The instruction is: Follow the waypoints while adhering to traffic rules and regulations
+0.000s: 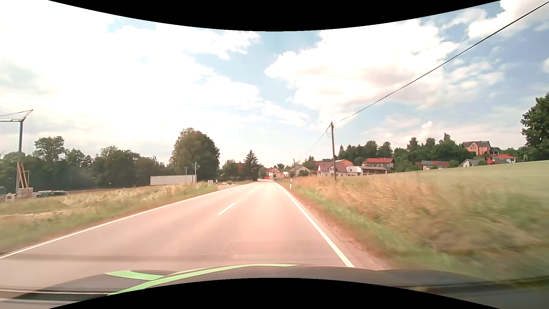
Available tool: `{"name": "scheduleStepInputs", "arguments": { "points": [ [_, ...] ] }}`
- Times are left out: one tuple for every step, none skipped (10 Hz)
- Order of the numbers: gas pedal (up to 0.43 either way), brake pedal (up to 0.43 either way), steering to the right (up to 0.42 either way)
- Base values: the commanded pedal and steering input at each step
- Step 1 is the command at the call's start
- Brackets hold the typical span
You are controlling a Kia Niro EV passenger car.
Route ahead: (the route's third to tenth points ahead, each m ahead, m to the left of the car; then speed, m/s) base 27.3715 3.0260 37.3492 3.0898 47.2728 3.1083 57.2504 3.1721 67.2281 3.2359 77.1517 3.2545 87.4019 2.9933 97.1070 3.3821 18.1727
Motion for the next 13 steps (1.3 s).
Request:
{"name": "scheduleStepInputs", "arguments": {
  "points": [
    [0.0, 0.0, -0.002],
    [0.0, 0.0, -0.002],
    [0.0, 0.0, -0.002],
    [0.0, 0.0, -0.002],
    [0.0, 0.0, -0.002],
    [0.0, 0.012, -0.002],
    [0.0, 0.024, -0.002],
    [0.0, 0.03, -0.002],
    [0.0, 0.037, -0.002],
    [0.0, 0.049, -0.002],
    [0.0, 0.049, -0.002],
    [0.0, 0.049, -0.002],
    [0.0, 0.049, -0.002]
  ]
}}
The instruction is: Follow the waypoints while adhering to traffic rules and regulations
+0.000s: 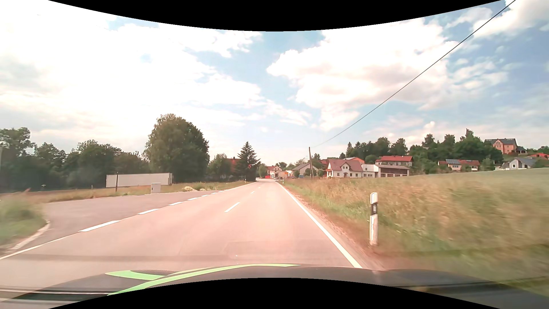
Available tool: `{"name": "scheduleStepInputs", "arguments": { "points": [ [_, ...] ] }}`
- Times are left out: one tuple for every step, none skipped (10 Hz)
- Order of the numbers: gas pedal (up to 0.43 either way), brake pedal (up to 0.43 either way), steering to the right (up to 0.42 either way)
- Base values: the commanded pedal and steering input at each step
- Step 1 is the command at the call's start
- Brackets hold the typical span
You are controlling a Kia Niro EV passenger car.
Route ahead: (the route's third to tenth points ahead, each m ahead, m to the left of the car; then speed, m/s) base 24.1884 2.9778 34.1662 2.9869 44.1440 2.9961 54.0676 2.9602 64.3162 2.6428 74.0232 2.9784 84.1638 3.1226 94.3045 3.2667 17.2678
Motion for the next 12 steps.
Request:
{"name": "scheduleStepInputs", "arguments": {
  "points": [
    [0.0, 0.049, -0.002],
    [0.0, 0.049, -0.002],
    [0.0, 0.049, -0.002],
    [0.0, 0.049, 0.0],
    [0.0, 0.049, 0.0],
    [0.0, 0.049, 0.0],
    [0.0, 0.049, 0.0],
    [0.0, 0.055, 0.0],
    [0.0, 0.061, 0.0],
    [0.0, 0.067, 0.0],
    [0.0, 0.067, 0.0],
    [0.0, 0.073, 0.0]
  ]
}}
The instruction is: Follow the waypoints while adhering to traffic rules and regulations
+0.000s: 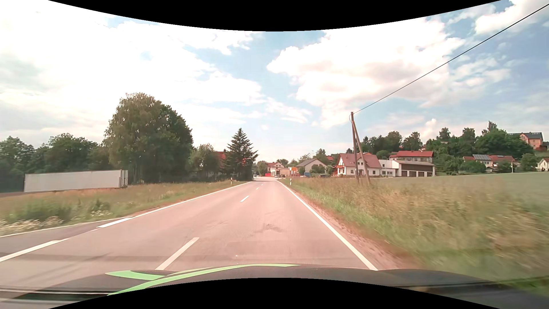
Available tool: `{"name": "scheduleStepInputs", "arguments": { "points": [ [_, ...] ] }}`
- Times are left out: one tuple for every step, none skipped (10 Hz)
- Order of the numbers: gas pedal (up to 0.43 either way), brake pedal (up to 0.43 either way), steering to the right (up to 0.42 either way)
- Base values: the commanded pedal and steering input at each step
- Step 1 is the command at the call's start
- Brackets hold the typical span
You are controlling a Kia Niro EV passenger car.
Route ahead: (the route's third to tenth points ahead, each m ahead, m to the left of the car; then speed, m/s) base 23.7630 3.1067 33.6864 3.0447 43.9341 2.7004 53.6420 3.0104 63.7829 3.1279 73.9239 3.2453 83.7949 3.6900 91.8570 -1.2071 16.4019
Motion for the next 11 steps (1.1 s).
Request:
{"name": "scheduleStepInputs", "arguments": {
  "points": [
    [0.0, 0.073, 0.0],
    [0.0, 0.073, 0.0],
    [0.0, 0.073, 0.0],
    [0.0, 0.073, 0.001],
    [0.0, 0.079, 0.001],
    [0.0, 0.073, 0.001],
    [0.0, 0.079, 0.001],
    [0.0, 0.079, 0.001],
    [0.0, 0.079, 0.001],
    [0.0, 0.085, 0.001],
    [0.0, 0.085, 0.002]
  ]
}}
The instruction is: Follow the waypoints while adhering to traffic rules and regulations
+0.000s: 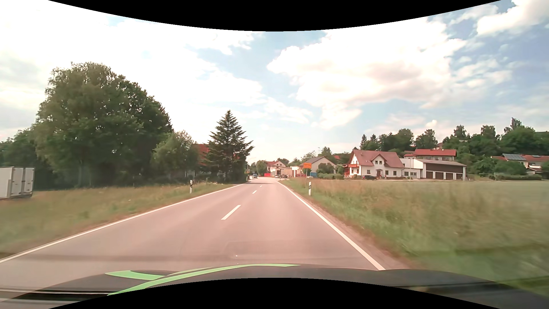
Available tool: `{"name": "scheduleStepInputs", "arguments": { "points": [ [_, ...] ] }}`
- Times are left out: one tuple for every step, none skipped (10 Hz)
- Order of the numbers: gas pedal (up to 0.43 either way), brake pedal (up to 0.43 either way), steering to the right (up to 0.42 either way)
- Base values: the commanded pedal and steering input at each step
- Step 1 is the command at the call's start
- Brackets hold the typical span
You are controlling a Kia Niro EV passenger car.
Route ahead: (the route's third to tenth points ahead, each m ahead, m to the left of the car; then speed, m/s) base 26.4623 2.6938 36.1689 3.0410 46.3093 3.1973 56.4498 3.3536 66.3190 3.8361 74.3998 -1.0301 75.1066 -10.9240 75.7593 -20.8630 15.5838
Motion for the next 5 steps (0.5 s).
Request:
{"name": "scheduleStepInputs", "arguments": {
  "points": [
    [0.0, 0.098, 0.003],
    [0.0, 0.11, 0.003],
    [0.0, 0.122, 0.003],
    [0.0, 0.134, 0.003],
    [0.0, 0.146, 0.003]
  ]
}}
